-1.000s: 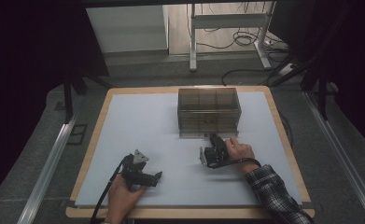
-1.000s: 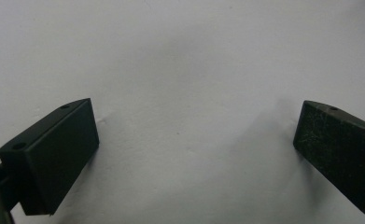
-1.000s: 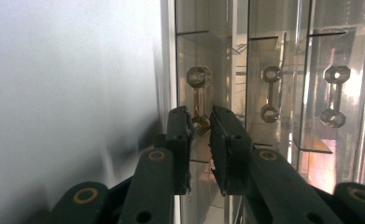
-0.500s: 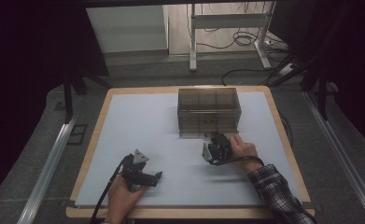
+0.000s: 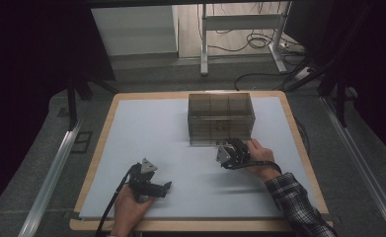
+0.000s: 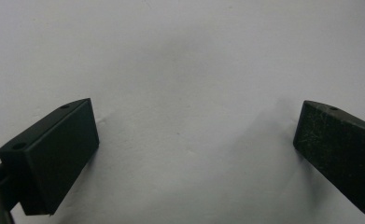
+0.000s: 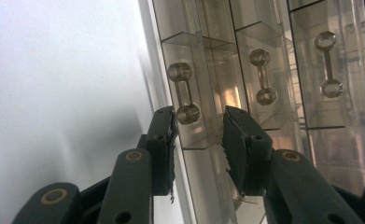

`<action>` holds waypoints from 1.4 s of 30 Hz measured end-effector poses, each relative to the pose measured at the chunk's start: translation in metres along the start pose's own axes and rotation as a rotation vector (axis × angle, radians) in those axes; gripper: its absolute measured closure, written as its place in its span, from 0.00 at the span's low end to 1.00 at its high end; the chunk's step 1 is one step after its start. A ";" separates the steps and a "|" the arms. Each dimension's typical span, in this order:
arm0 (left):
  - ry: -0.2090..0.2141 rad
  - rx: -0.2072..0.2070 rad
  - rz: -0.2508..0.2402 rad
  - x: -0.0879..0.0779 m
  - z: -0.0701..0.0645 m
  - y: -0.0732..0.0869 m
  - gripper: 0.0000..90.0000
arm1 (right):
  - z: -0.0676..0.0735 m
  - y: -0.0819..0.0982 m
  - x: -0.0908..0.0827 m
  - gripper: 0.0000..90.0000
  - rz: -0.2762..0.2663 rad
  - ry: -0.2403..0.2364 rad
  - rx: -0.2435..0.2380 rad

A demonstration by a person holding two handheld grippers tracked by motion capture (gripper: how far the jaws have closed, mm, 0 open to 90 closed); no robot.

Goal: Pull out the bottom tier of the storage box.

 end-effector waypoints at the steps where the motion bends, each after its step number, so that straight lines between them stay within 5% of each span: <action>1: 0.000 0.000 0.000 0.000 0.000 0.000 0.00 | -0.002 0.001 -0.001 0.71 -0.002 -0.025 0.013; 22: 0.000 0.000 0.000 0.000 0.000 0.000 0.00 | -0.040 0.012 -0.003 0.68 -0.074 -0.342 0.156; 42: 0.000 0.000 0.000 0.000 0.000 0.000 0.00 | -0.066 0.041 0.024 0.84 -0.057 -0.617 0.158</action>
Point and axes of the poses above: each handheld gripper's, and its own axes: x roughly forward along the jaws, y roughly out of its underside, z roughly to its left, the point moved 4 cm from there along x, roughly forward along the jaws, and after that the axes turned 6 degrees about z, right-handed, at the moved point
